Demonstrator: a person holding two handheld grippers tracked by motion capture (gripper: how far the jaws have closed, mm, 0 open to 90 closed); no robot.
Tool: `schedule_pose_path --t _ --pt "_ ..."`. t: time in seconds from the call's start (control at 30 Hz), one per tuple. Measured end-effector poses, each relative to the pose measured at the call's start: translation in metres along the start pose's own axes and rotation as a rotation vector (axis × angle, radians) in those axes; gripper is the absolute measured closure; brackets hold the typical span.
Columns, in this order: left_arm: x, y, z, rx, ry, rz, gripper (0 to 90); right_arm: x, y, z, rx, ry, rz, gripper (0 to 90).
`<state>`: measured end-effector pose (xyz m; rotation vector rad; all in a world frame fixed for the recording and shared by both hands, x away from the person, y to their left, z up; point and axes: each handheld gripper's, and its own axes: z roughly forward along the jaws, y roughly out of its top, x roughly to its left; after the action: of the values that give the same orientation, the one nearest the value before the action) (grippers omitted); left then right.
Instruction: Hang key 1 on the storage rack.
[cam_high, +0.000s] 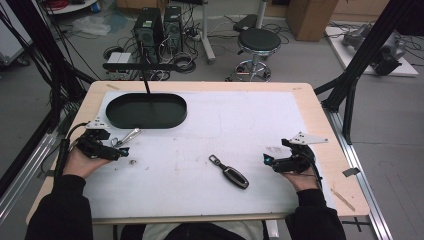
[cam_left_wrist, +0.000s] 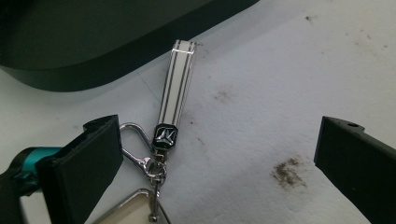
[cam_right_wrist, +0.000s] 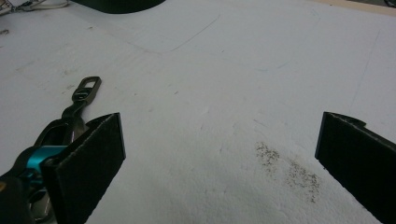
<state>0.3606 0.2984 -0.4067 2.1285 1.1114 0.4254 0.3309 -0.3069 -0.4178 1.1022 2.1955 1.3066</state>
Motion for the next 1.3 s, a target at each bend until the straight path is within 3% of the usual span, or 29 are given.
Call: schedule_pose_path --t 0.13,0.33,0.43,0.7,0.77,0.83,0.9,1.07,1.1,1.17,1.2,1.3 --pt "0.008 0.009 0.011 0.042 -0.025 -0.002 1.8 0.001 0.0 0.0 0.003 0.001 0.004 0.8" --pt "0.019 0.01 0.015 0.022 -0.045 -0.045 3.0 0.0 0.0 -0.001 -0.001 0.0 -0.002 0.8" --pt "0.026 0.007 0.02 0.047 -0.037 -0.06 3.0 0.0 0.0 -0.001 0.0 -0.001 0.005 0.9" --pt "0.026 0.008 0.04 0.107 -0.05 -0.027 5.4 -0.001 -0.001 0.0 0.007 0.0 -0.003 0.9" --pt "0.024 0.014 0.043 0.121 -0.035 0.004 5.4 -0.001 -0.001 0.001 0.008 -0.001 -0.005 0.8" --pt "0.023 0.021 0.044 0.111 -0.045 0.007 5.4 0.0 -0.001 0.001 0.016 -0.002 -0.007 0.9" --pt "0.023 0.026 0.048 0.141 -0.042 0.023 5.7 0.0 -0.001 0.001 0.019 -0.005 -0.009 0.9" --pt "0.025 0.031 0.056 0.167 -0.076 0.008 12.1 -0.001 -0.002 -0.001 0.016 -0.006 -0.005 0.8" --pt "0.026 0.03 0.058 0.187 -0.066 0.011 16.5 -0.002 -0.003 -0.002 0.017 -0.006 0.0 0.9" --pt "0.025 0.029 0.061 0.206 -0.05 0.009 17.3 -0.003 -0.003 -0.003 0.018 -0.005 0.003 0.9" --pt "0.025 0.029 0.061 0.205 -0.048 0.008 17.3 -0.003 -0.003 -0.003 0.018 -0.005 0.003 0.9" --pt "0.027 0.031 0.06 0.177 -0.059 -0.012 30.1 -0.003 -0.004 -0.002 0.019 -0.005 -0.001 0.9"
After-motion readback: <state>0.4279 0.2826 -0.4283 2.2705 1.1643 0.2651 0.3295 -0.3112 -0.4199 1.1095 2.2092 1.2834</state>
